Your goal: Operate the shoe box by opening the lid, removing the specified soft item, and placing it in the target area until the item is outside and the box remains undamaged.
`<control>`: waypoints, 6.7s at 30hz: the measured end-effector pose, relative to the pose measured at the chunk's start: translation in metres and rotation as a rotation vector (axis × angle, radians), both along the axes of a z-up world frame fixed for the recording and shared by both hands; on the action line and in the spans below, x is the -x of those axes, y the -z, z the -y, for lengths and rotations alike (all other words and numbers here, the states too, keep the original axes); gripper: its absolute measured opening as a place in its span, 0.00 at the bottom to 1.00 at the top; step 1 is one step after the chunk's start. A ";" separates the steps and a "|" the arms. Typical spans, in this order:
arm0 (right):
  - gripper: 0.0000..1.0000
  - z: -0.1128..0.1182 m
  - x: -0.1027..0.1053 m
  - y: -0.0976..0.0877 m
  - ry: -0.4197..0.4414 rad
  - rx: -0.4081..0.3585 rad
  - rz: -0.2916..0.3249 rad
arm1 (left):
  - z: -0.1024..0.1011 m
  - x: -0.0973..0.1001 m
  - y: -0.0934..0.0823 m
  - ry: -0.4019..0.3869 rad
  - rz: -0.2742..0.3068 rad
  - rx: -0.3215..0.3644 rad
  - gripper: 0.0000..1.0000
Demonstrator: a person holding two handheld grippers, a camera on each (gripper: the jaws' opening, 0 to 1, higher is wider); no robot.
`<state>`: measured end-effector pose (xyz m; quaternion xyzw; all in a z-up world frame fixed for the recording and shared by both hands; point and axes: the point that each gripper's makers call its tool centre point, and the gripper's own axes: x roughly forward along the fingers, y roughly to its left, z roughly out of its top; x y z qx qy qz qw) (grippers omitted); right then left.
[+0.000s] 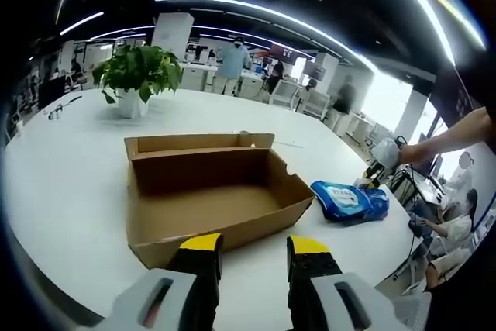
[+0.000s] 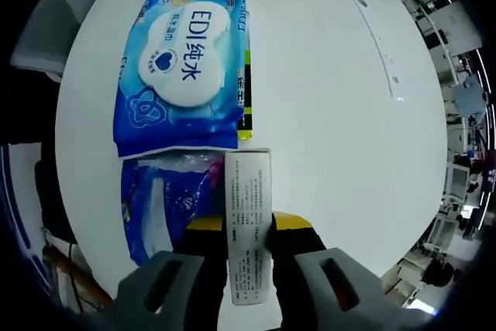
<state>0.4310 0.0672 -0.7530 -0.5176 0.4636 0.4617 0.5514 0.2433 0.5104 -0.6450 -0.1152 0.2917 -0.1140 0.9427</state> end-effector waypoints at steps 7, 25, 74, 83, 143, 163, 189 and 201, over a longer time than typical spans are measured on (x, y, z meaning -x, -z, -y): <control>0.18 0.000 -0.002 0.000 0.012 0.006 0.001 | -0.002 0.003 0.000 -0.005 -0.003 0.000 0.33; 0.20 0.006 -0.005 -0.016 0.097 -0.003 0.030 | -0.008 0.007 -0.003 -0.005 0.011 0.005 0.33; 0.30 -0.094 0.038 -0.122 0.865 -0.851 0.179 | -0.070 -0.002 -0.012 0.082 0.043 0.043 0.33; 0.31 -0.130 0.065 -0.124 0.868 -0.929 0.163 | -0.094 -0.016 -0.006 0.113 0.025 0.005 0.34; 0.29 -0.206 0.214 -0.105 1.039 -1.021 0.103 | -0.035 -0.070 0.101 1.018 -0.267 -0.255 0.43; 0.27 -0.204 0.216 -0.100 1.067 -1.025 0.087 | -0.047 -0.073 0.105 1.029 -0.221 -0.436 0.39; 0.23 -0.218 0.213 -0.102 1.045 -1.042 0.077 | -0.039 -0.072 0.133 1.133 -0.273 -0.582 0.20; 0.22 -0.222 0.216 -0.100 1.038 -1.052 0.059 | -0.041 -0.079 0.108 0.979 -0.275 -0.403 0.20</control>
